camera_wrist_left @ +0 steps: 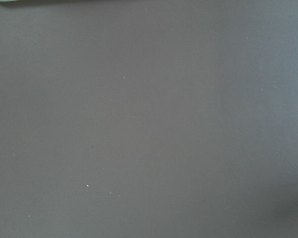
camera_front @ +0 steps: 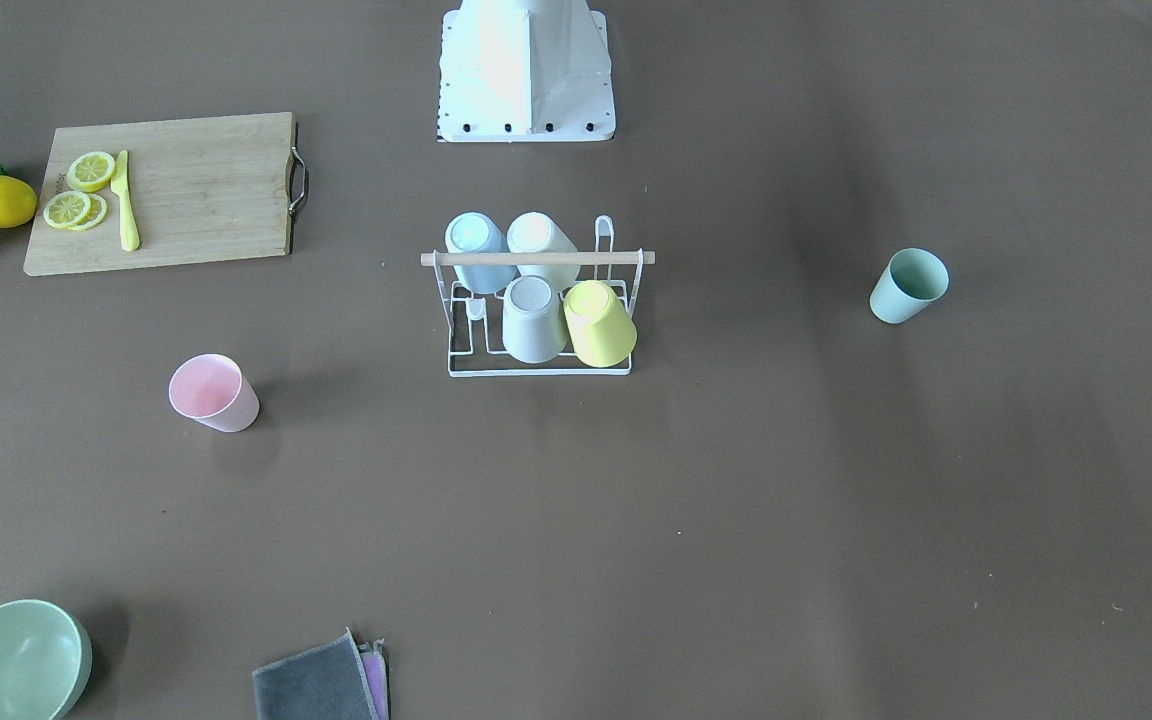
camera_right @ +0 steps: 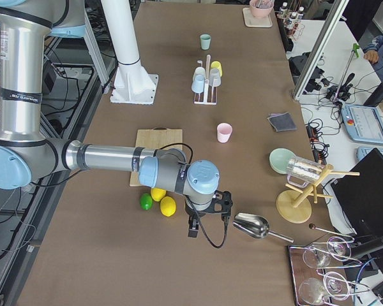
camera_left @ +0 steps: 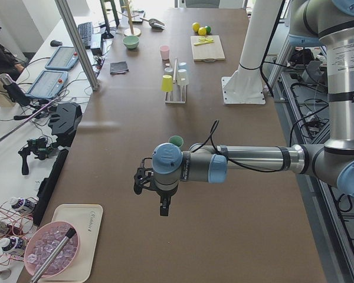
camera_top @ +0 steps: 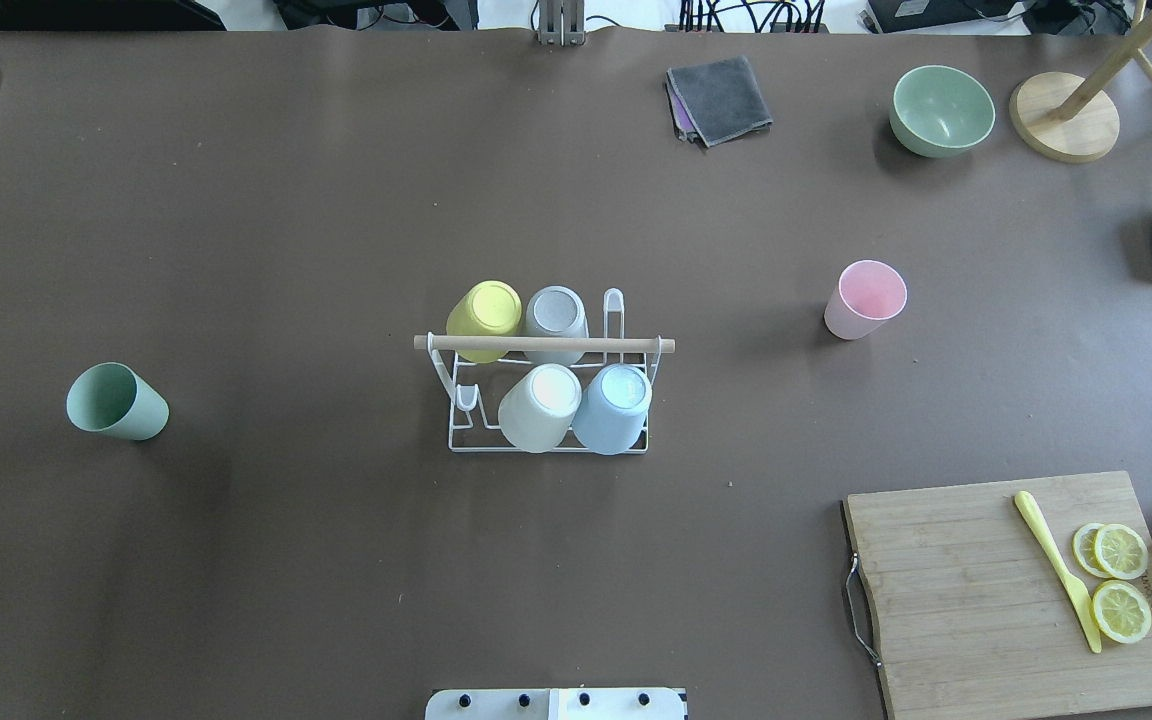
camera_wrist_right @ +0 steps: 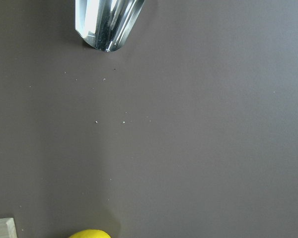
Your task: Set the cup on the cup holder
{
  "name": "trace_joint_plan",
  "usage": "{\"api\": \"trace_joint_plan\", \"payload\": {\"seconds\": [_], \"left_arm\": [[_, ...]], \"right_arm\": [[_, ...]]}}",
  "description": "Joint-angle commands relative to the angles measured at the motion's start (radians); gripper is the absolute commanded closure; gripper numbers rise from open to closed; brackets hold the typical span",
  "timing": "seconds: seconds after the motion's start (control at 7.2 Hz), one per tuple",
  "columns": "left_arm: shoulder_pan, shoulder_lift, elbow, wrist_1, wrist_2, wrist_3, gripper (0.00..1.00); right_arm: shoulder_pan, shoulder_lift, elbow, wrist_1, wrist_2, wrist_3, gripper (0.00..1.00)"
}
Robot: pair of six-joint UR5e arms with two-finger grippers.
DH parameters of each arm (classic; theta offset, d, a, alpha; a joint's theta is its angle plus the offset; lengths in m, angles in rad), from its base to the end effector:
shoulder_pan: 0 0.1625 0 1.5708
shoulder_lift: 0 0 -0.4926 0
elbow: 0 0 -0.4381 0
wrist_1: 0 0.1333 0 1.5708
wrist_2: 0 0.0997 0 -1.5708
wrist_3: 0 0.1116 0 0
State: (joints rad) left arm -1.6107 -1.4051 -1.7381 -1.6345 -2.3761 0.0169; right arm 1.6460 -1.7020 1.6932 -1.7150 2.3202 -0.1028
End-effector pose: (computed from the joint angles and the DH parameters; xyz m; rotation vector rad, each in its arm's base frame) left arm -0.0712 -0.4589 0.7183 0.0846 0.8029 0.0046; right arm 0.0917 -0.4541 0.7507 -0.0787 -0.7578 0.0311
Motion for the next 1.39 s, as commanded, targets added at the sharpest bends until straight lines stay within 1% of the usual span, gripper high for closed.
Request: {"api": "trace_joint_plan", "payload": {"seconds": [0.0, 0.42, 0.56, 0.69, 0.83, 0.97, 1.11, 1.25], "left_arm": [[0.000, 0.000, 0.002, -0.001, 0.000, 0.002, 0.02], [0.000, -0.002, 0.002, -0.001, 0.000, 0.002, 0.02], [0.000, -0.002, 0.005, -0.001, 0.000, 0.002, 0.02], [0.000, -0.002, 0.006, -0.001, 0.000, 0.002, 0.02], [0.000, -0.002, 0.005, -0.004, 0.002, 0.002, 0.02], [0.000, -0.003, 0.005, -0.004, 0.002, 0.002, 0.02], [0.002, -0.003, 0.008, -0.005, 0.002, 0.003, 0.02], [0.000, -0.002, 0.006, -0.005, 0.002, 0.003, 0.02]], "right_arm": [[0.000, 0.005, -0.009, 0.023, 0.010, 0.002, 0.00], [0.000, 0.037, -0.029, 0.034, 0.010, 0.000, 0.00], [0.001, 0.047, -0.023, 0.088, -0.007, -0.002, 0.00], [0.008, 0.041, -0.033, 0.186, -0.025, 0.000, 0.00], [0.006, 0.047, -0.050, 0.307, -0.138, -0.002, 0.00], [0.005, 0.030, -0.044, 0.377, -0.171, 0.000, 0.00], [0.006, -0.002, -0.043, 0.385, -0.072, 0.000, 0.00], [0.006, -0.008, -0.040, 0.380, -0.039, 0.003, 0.00]]}}
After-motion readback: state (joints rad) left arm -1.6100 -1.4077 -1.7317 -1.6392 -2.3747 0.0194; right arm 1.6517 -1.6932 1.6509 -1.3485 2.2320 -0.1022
